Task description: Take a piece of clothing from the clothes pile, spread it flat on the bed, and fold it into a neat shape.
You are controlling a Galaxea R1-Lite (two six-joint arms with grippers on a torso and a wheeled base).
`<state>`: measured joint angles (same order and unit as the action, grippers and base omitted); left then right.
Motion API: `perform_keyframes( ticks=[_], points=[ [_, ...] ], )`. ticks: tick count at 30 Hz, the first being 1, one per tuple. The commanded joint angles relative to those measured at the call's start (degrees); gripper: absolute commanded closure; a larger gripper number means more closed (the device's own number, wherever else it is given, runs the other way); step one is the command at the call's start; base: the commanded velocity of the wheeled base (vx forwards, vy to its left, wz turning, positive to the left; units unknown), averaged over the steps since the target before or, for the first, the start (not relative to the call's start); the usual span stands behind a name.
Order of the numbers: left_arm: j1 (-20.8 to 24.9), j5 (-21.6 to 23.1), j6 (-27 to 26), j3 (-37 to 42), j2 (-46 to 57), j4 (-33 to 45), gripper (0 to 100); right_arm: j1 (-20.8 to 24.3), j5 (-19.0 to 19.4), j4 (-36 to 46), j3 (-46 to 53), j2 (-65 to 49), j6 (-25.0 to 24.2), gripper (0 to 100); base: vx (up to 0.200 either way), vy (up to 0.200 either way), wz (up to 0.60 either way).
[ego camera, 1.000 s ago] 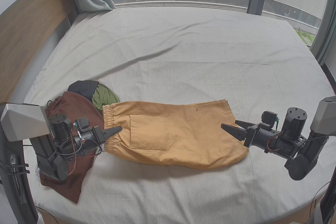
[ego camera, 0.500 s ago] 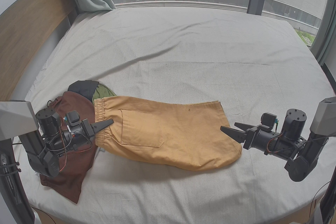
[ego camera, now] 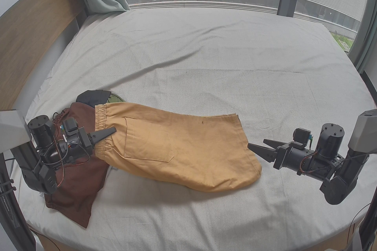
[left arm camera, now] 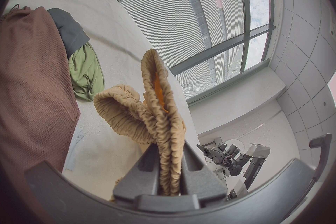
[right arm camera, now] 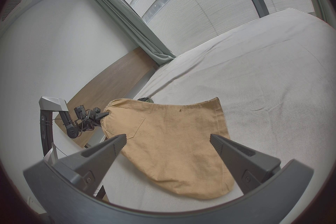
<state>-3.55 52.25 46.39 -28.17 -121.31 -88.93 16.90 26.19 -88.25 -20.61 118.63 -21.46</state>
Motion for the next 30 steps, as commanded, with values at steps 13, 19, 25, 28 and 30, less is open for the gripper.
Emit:
perform_keyframes(
  ticks=[13, 19, 25, 28, 30],
  points=[
    [-6.5, 8.4, 4.7, 0.5, 3.8, 0.0, 100, -0.2, 0.0, 0.0, -0.4, 0.0, 0.1, 0, 0.0, 0.0, 0.0],
    [-8.0, 10.1, 4.9, 0.6, 3.7, 0.0, 100, 0.1, 0.0, 0.0, -0.5, 0.1, 0.1, 0, 0.0, 0.0, 0.0],
    [-5.1, 9.3, 5.0, 1.3, 3.5, 0.2, 100, 0.2, 0.0, 0.0, -0.3, 0.2, 0.1, 0, 0.0, 0.0, 0.0],
    [-3.1, 6.9, 4.9, 1.6, 3.6, 0.2, 100, 0.3, 0.0, 0.0, -0.4, 0.1, 0.1, 0, 0.0, 0.0, 0.0],
    [-1.4, 4.3, 4.7, 1.5, 3.5, 0.2, 100, 0.7, 0.0, 0.0, -0.4, 0.1, 0.1, 0, 0.0, 0.0, 0.0]
  ],
)
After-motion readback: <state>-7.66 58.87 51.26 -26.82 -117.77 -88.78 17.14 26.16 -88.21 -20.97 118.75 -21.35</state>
